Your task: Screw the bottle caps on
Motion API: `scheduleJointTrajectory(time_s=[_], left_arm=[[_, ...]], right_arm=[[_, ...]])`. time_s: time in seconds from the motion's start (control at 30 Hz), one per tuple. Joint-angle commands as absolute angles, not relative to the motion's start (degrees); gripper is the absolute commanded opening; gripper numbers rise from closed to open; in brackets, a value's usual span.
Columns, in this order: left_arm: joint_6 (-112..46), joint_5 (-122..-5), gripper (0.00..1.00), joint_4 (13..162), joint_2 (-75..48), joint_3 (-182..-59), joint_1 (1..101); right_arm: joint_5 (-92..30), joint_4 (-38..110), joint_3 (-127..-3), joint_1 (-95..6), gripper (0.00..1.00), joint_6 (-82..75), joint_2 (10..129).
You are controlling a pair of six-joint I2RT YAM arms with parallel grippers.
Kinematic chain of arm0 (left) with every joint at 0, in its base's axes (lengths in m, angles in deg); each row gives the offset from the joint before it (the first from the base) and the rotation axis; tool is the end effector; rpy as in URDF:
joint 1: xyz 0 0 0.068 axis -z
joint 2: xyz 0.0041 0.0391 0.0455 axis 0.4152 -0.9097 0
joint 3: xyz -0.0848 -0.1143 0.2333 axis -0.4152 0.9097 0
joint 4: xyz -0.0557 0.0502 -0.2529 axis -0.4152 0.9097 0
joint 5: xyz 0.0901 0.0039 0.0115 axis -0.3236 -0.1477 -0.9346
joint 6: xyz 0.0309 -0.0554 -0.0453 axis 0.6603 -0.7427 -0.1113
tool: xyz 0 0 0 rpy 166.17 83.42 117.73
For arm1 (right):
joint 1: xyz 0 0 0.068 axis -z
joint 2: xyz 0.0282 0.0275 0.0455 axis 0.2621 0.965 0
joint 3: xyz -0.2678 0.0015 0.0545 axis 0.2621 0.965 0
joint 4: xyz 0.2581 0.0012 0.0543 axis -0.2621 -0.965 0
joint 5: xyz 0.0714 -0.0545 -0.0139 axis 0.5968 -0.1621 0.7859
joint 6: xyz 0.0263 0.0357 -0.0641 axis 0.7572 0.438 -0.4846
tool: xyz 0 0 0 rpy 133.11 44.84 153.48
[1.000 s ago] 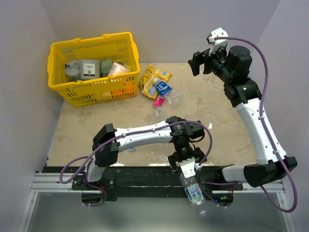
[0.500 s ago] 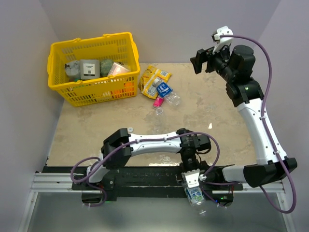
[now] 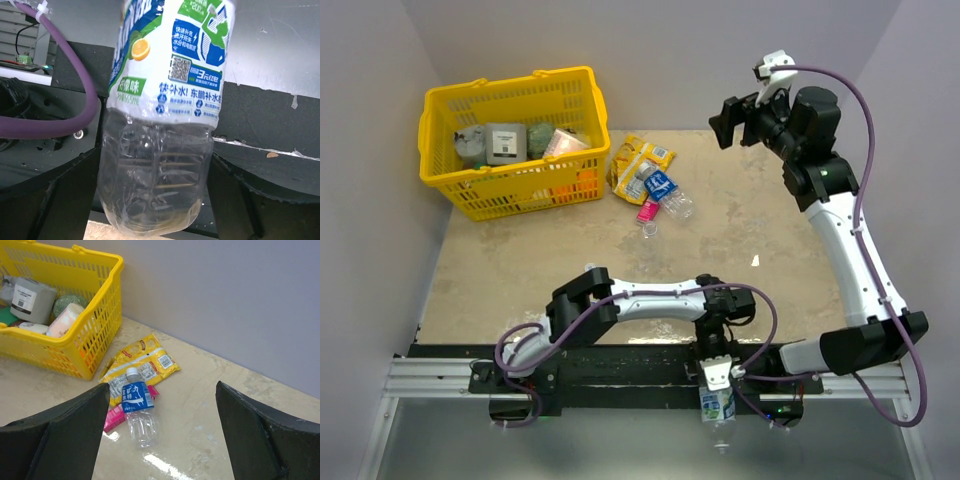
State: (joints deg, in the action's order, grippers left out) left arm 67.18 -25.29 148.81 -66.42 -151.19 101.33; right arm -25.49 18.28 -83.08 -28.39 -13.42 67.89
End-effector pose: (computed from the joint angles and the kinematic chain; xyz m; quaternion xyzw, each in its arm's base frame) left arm 0.0544 -0.4430 0.1488 0.9127 0.0989 -0.3879 0.0815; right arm 0.3250 0.0916 0.4800 -0.1795 0.7127 0.1411 0.6633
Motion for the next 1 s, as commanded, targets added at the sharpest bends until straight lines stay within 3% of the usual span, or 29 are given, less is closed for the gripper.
scheduleJointTrajectory(time_s=[0.0,0.07,0.13,0.2,0.33,0.5,0.63,0.7,0.77,0.8,0.83,0.97], left_arm=[[71.53,-22.64,0.76,148.92,-65.64,-150.76,100.38],[71.71,-22.73,0.69,148.74,-65.55,-151.02,99.95],[71.71,-23.86,0.52,149.27,-65.2,-151.28,99.42],[69.95,-24.13,0.44,149.18,-63.11,-150.59,97.58],[66.71,-24.66,0.37,145.51,-52.83,-140.95,93.1],[46.17,-27.03,0.33,128.06,-31.42,-130.03,85.54],[23.85,-35.25,0.27,109.5,-17.76,-120.82,78.86],[13.2,-39.76,0.13,100.81,-11.62,-117.55,74.56],[7.4,-47.4,0.1,97.6,-8.7,-113.85,71.66],[5.54,-50.12,0.02,95.24,-6.68,-112.8,70.86],[3.26,-55.2,0.0,94.0,-6.05,-111.14,69.98],[-10.61,-56.83,0.0,88.03,-4.11,-107.96,58.5]], right_arm=[[-24.34,21.24,-86.44,-27.76,0.89,-11.91,69.13],[-23.99,21.33,-87.58,-27.85,0.89,-11.65,70.18],[-23.55,21.42,-89.07,-27.85,0.89,-11.21,70.89],[-22.93,21.33,-90.04,-27.76,0.89,-11.2,71.51],[-22.66,20.72,-91.63,-27.85,0.88,-12.52,71.77],[-21.53,19.14,-93.12,-27.85,0.89,-11.74,71.86],[-12.32,18.61,-94.62,-27.76,0.89,-8.31,72.56],[-3.71,18.43,-96.27,-27.85,0.89,-5.68,73.26],[4.97,18.95,-97.6,-27.85,0.87,-1.83,74.76],[7.63,20.09,-97.61,-27.76,0.86,0.11,74.85],[9.66,21.93,-97.08,-27.85,0.86,2.57,75.02],[17.14,38.94,-91.64,-27.85,0.85,19.76,74.67]])
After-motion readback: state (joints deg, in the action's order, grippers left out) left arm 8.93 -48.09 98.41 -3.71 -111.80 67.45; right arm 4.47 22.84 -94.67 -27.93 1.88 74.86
